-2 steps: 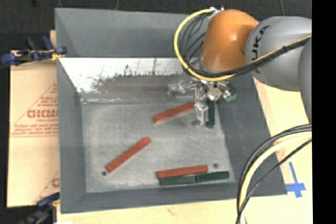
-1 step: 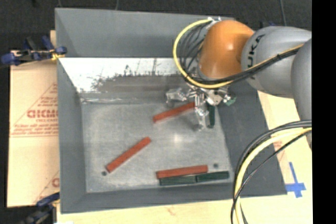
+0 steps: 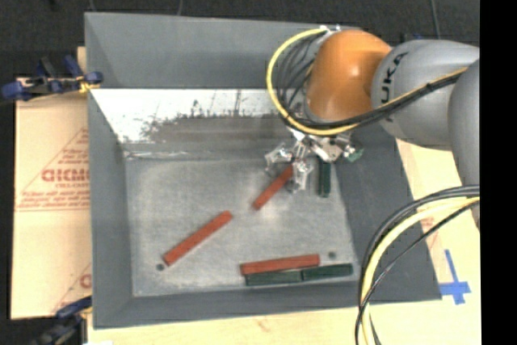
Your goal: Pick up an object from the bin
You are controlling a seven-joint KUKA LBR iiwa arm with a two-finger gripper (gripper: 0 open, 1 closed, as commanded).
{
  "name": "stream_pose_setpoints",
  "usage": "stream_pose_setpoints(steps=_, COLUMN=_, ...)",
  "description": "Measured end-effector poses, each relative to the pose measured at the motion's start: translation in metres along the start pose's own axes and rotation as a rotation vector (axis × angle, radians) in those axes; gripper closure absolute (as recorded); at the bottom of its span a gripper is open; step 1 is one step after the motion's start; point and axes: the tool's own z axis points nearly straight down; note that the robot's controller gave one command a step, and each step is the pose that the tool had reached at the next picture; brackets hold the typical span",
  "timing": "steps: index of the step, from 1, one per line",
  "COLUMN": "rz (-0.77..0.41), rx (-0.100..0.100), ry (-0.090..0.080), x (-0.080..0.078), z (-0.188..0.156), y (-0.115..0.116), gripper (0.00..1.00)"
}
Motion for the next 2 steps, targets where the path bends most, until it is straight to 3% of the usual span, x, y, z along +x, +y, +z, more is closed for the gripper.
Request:
stream_pose_setpoints(steps=1, rz=-0.077, rx=0.007, ry=-0.005, x=0.003, z=-0.123, y=0.002, gripper=1.0)
stream_pose_setpoints(steps=2, rz=-0.359, rx=0.004, ry=-0.002, x=0.018, z=-0.215, y=0.014, gripper=1.0)
